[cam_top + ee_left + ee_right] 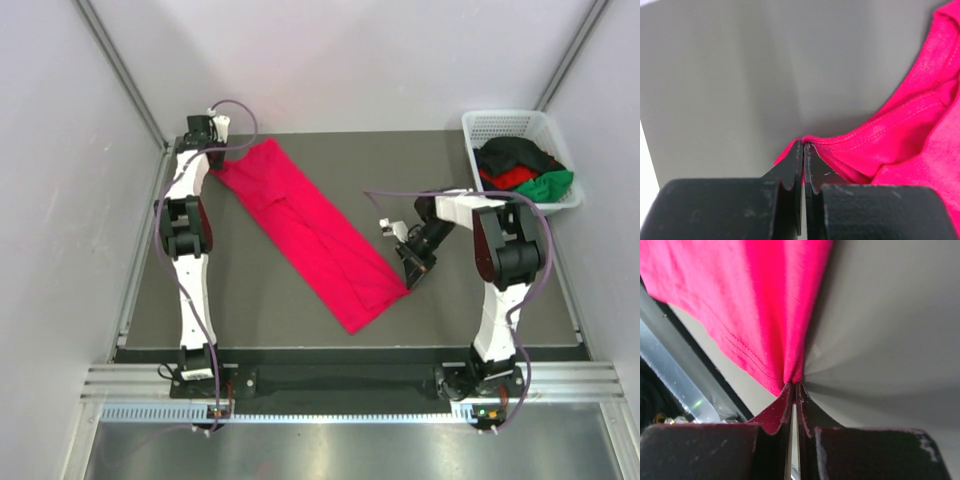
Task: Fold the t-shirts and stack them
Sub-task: Fold the tshirt
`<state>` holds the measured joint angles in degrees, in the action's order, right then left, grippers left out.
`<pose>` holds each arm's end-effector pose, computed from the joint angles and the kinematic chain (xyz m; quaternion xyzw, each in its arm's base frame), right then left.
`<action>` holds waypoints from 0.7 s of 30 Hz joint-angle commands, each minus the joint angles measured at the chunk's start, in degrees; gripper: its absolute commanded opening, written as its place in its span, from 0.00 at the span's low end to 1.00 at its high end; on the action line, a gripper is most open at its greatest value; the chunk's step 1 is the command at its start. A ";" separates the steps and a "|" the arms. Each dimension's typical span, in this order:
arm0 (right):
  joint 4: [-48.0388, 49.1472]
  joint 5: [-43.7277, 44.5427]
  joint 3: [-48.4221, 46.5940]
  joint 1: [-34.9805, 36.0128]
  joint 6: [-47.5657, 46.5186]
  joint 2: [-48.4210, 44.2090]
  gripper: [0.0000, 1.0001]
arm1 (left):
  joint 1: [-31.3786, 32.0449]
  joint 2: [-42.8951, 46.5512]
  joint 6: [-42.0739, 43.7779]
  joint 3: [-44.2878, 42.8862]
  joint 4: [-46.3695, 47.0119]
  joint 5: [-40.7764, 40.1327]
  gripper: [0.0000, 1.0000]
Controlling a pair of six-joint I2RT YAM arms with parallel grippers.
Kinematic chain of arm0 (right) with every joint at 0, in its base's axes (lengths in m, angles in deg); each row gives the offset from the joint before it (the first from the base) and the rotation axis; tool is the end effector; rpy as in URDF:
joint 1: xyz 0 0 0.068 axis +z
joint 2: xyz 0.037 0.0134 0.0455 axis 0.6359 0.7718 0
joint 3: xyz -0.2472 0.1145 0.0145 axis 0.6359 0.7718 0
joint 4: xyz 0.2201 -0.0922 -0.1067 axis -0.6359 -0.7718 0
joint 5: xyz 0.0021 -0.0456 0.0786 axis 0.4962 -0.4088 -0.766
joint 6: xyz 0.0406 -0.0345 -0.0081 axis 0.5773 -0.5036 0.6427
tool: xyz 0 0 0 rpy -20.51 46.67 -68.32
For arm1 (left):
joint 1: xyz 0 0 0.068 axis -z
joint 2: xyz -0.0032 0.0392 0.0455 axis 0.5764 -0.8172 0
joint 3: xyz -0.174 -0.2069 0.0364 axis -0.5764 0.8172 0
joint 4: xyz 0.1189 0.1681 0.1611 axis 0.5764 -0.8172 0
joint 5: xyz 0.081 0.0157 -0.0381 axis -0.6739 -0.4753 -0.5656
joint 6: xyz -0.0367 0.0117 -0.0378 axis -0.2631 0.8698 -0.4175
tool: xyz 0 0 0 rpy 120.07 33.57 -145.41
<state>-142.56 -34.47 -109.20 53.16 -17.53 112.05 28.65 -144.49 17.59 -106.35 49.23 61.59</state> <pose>0.3139 0.0964 0.1344 0.3707 -0.8751 -0.3034 0.0689 0.5805 0.0654 0.1658 0.1035 0.9162 0.0685 0.3811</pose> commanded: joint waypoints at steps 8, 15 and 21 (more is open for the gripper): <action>1.10 -4.30 2.99 8.74 2.93 -3.75 0.13 | 1.89 -2.98 -1.01 -1.55 6.35 -4.89 0.19; -2.23 -1.23 -2.98 4.36 -0.40 -7.17 0.44 | 0.75 18.08 -5.40 16.61 10.72 -7.62 0.60; -5.14 1.41 -21.51 0.83 -2.25 -0.88 0.44 | 1.88 45.08 -12.95 34.66 5.24 8.32 0.65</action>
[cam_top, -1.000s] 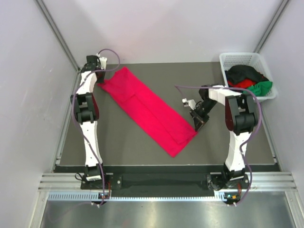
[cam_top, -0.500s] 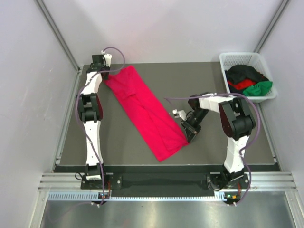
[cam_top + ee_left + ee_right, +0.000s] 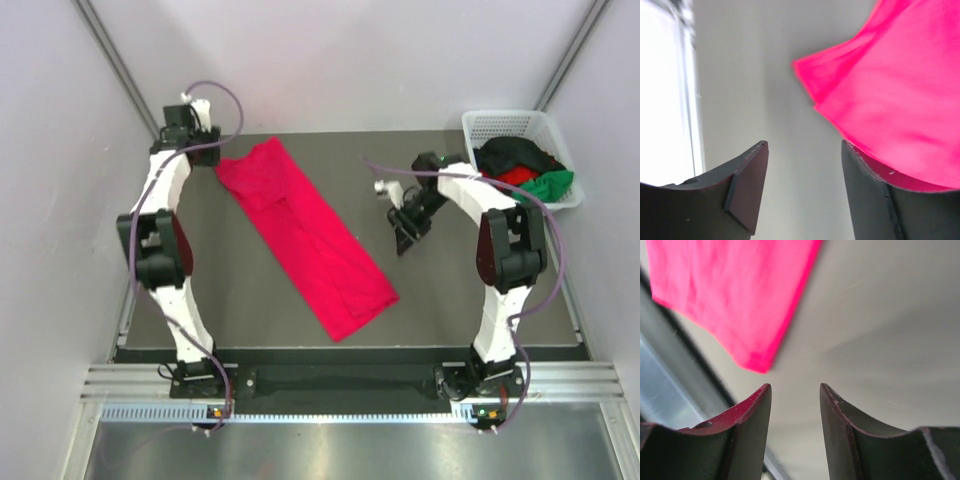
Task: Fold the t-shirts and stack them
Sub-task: Fold the tshirt
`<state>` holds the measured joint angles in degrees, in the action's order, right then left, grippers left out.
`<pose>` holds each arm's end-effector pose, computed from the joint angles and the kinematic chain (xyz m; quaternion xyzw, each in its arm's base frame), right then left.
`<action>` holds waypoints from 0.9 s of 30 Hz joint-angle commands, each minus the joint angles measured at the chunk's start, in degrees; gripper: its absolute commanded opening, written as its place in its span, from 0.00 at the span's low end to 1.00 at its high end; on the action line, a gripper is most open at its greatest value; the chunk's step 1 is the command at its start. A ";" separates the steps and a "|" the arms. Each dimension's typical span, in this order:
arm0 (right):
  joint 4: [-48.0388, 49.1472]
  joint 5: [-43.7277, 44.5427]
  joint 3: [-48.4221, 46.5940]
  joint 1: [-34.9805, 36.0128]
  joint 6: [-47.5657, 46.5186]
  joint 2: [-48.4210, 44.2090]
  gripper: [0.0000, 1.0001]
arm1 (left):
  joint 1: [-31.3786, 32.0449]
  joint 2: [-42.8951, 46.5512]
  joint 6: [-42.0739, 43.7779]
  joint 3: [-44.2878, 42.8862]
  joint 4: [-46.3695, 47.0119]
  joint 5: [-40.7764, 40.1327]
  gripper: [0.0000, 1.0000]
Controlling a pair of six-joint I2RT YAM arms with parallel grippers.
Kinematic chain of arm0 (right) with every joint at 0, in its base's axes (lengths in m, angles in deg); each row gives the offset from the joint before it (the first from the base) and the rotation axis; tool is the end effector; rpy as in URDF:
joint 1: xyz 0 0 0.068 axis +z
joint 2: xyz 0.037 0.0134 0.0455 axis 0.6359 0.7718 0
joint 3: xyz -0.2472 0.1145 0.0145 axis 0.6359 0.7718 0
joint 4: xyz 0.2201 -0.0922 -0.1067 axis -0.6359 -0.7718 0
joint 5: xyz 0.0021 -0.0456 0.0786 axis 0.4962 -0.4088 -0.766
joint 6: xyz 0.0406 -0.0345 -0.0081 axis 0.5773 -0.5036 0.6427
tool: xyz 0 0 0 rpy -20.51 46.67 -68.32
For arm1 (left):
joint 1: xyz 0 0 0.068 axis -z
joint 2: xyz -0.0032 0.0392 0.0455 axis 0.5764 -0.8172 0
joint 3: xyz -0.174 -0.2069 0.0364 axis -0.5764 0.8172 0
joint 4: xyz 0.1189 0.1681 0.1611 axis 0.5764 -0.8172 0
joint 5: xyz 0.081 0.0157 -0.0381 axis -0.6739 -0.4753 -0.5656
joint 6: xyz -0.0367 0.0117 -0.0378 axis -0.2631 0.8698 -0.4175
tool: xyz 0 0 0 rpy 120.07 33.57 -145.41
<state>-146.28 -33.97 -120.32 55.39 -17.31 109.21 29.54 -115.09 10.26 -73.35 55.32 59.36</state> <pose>0.3371 0.1160 0.1934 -0.4129 0.8651 0.2846 0.0081 0.4949 0.0492 0.2525 0.0439 0.9124 0.0617 0.4022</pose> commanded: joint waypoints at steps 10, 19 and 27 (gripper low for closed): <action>4.35 1.88 -50.67 2.46 1.65 26.68 0.46 | 10.65 36.17 -12.67 27.05 -13.19 18.32 0.68; 44.15 -6.46 -40.03 2.47 33.71 29.14 0.54 | 19.34 39.97 -6.18 36.55 -20.05 27.47 0.65; 51.92 -9.10 -47.41 6.33 43.05 37.76 0.56 | 24.99 36.63 -7.31 38.75 -20.06 29.06 0.65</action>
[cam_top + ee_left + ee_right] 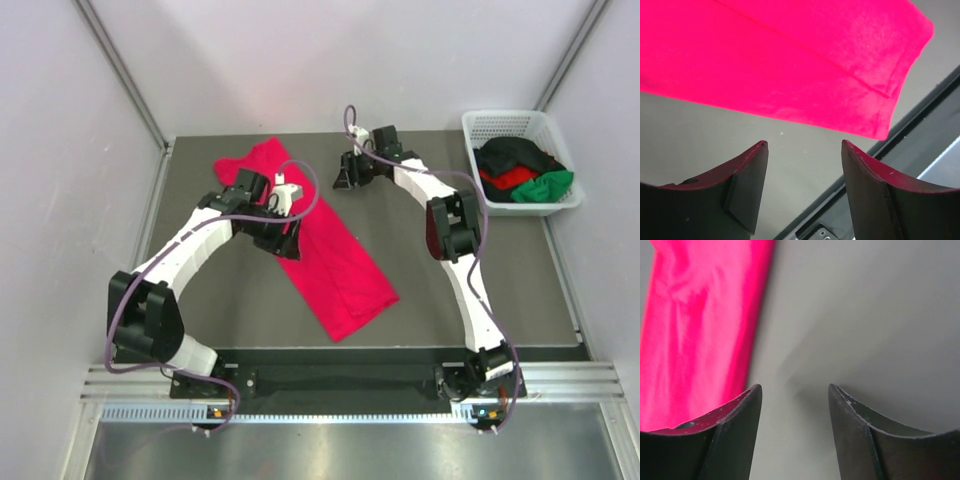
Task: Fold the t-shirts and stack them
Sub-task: Fold the tshirt
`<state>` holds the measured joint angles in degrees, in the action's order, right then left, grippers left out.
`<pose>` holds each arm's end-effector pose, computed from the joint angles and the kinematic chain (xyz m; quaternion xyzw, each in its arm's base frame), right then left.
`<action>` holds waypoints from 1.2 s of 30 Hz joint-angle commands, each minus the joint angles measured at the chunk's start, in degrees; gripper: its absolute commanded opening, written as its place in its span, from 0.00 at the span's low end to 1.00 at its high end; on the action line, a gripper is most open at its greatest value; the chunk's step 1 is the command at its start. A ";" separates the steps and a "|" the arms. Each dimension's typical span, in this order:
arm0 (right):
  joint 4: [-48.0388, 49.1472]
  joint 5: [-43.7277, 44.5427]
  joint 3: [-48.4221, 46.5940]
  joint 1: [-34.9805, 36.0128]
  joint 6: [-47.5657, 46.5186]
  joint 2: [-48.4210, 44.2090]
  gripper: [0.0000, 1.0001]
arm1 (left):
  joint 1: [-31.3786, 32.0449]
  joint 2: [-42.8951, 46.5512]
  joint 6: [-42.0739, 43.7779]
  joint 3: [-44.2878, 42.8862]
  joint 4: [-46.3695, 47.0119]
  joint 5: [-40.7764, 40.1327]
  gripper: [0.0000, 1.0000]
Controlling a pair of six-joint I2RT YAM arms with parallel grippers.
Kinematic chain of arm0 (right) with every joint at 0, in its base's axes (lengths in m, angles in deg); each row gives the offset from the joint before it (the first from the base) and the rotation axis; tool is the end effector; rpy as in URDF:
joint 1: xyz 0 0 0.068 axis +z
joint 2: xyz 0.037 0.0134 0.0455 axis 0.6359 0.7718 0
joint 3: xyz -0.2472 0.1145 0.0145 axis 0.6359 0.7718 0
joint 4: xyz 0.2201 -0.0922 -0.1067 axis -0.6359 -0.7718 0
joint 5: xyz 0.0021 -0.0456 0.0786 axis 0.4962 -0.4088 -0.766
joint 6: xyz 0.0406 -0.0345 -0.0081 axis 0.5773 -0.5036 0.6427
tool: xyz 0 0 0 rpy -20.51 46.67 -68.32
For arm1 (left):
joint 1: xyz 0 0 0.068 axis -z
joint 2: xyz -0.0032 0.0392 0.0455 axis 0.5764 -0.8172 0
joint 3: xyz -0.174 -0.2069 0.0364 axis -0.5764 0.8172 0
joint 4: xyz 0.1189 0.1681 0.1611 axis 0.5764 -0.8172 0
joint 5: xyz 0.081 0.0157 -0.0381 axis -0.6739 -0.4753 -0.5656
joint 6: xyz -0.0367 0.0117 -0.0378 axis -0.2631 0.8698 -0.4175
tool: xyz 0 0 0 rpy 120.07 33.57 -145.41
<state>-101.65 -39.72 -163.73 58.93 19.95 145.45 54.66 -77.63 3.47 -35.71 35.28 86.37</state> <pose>0.5300 0.2106 0.1515 -0.2705 0.8340 0.3631 0.3153 0.2783 -0.1153 0.2733 0.2503 0.9123 -0.2533 0.2024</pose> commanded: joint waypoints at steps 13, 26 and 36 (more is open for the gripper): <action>13.97 -7.75 -6.47 5.52 16.60 7.41 0.61 | -9.96 0.39 -3.50 -0.03 0.86 -3.40 0.65; 16.43 -7.39 -5.41 6.13 21.96 8.29 0.35 | -14.10 -0.75 -2.10 -4.16 0.69 -5.16 0.64; 21.18 -8.19 0.11 5.08 26.88 5.84 0.00 | -14.28 -2.07 -1.40 -4.86 1.13 -6.39 0.64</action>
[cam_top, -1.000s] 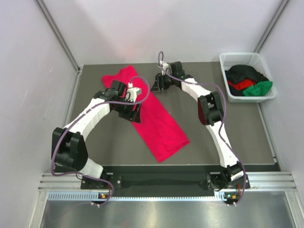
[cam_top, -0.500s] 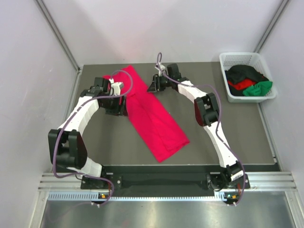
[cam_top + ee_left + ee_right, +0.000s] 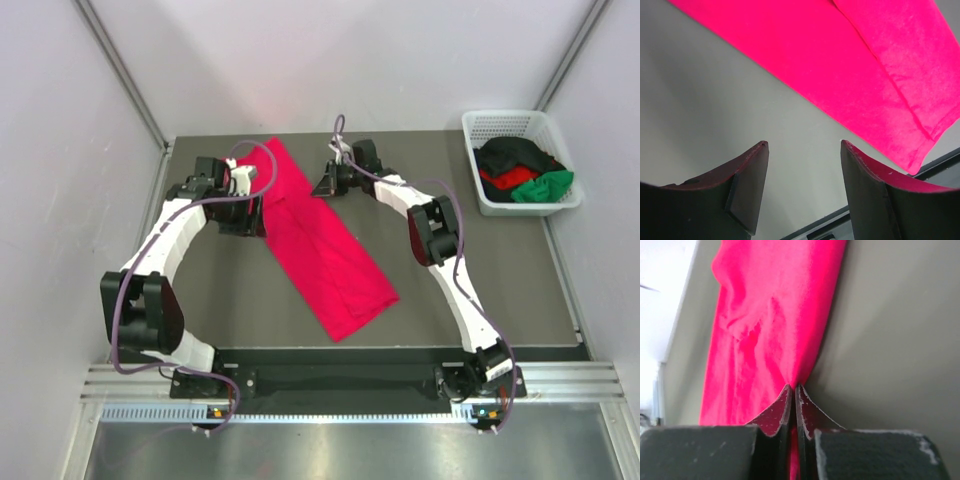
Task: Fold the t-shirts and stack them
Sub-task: Fold the tshirt
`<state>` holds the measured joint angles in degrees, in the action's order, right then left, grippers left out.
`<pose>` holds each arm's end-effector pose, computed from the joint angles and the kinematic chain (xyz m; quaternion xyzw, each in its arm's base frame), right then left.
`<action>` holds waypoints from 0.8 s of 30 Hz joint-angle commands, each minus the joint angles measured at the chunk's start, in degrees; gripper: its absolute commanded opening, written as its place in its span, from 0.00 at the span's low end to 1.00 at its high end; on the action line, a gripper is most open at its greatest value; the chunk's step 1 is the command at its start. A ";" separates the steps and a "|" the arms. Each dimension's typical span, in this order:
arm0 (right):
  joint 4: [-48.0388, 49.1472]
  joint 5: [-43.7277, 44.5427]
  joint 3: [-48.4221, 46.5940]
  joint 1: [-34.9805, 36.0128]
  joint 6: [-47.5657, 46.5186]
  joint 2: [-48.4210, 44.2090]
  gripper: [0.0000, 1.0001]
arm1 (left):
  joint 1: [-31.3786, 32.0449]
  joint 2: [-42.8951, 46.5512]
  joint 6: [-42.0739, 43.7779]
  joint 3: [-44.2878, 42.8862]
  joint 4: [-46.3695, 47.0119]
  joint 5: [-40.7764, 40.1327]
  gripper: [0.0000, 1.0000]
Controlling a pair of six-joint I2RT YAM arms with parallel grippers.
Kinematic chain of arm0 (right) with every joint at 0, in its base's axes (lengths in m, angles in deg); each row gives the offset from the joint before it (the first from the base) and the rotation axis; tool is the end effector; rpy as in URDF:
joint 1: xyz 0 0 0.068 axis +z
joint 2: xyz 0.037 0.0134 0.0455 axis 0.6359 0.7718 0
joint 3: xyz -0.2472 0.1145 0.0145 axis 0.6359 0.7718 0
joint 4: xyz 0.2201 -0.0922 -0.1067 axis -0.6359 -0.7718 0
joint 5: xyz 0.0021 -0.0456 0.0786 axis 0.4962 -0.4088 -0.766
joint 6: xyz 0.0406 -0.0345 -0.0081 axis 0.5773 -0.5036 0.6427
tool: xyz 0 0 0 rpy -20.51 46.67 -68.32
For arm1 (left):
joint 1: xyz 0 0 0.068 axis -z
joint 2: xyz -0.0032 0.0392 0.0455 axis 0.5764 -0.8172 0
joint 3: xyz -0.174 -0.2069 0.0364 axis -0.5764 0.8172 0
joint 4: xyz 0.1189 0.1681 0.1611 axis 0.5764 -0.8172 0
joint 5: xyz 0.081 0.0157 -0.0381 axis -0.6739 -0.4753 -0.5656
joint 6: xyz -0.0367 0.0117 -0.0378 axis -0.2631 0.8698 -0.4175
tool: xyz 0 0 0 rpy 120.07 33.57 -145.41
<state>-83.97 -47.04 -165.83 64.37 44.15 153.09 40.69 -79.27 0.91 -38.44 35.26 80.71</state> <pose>0.5269 0.2725 0.1150 -0.1914 0.8025 0.4976 0.2677 0.3083 -0.0425 0.2783 0.1072 0.9471 -0.1850 0.2394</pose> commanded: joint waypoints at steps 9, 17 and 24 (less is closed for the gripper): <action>7.45 -2.89 18.02 -5.98 9.81 -8.50 0.00 | -0.31 -0.25 1.43 -2.04 1.85 -1.35 0.64; 8.78 -2.46 23.23 -10.29 10.87 -12.10 0.00 | -0.31 -1.04 1.43 -2.04 3.08 -1.00 0.64; 7.90 -2.01 26.29 -13.72 9.73 -13.86 0.00 | -0.31 -2.10 1.69 -3.36 3.44 -0.82 0.64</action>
<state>-74.30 -51.91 -142.03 52.74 55.89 142.69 40.58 -81.26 1.96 -39.12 36.46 79.44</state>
